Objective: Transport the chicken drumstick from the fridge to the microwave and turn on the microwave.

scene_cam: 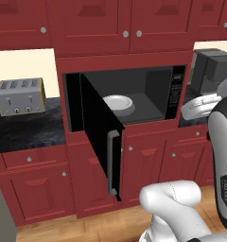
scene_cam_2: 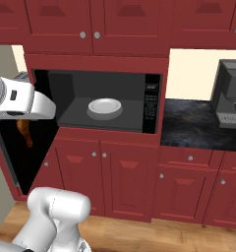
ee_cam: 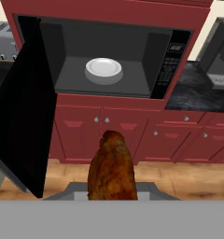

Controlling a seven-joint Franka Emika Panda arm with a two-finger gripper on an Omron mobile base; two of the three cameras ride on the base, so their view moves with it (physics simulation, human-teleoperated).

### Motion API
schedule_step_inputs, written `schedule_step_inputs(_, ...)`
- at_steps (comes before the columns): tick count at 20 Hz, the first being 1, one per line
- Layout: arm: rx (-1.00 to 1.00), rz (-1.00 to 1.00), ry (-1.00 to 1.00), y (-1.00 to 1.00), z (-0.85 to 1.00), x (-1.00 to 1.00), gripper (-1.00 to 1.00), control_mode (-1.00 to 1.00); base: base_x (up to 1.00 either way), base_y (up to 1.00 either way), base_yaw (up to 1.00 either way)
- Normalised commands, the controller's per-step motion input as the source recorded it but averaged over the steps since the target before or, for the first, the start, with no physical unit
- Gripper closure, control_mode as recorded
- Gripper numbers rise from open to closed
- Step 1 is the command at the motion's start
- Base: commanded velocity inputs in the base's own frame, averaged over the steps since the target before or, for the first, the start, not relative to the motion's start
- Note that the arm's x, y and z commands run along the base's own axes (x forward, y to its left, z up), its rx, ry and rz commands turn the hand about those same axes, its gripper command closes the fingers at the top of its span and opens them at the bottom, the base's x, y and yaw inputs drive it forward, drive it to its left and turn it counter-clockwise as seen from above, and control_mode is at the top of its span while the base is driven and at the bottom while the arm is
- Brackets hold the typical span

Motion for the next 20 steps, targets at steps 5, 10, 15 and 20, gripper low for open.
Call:
schedule_step_inputs(5, 0.00, 0.00, 0.00, 0.00, 0.00, 0.00, 1.00, 1.00, 0.05, 0.00, 0.00)
schedule_step_inputs(10, -0.01, 0.17, 0.05, -0.08, -0.11, 0.33, 1.00, -1.00, 0.00, 0.00, 0.00)
schedule_step_inputs(15, 0.00, 0.11, -0.01, 0.00, -0.16, 0.16, 1.00, -1.00, 0.00, 0.00, 0.00)
schedule_step_inputs(20, 0.00, 0.01, -0.15, 0.02, -0.15, 0.08, 1.00, -1.00, 0.00, 0.00, 0.00)
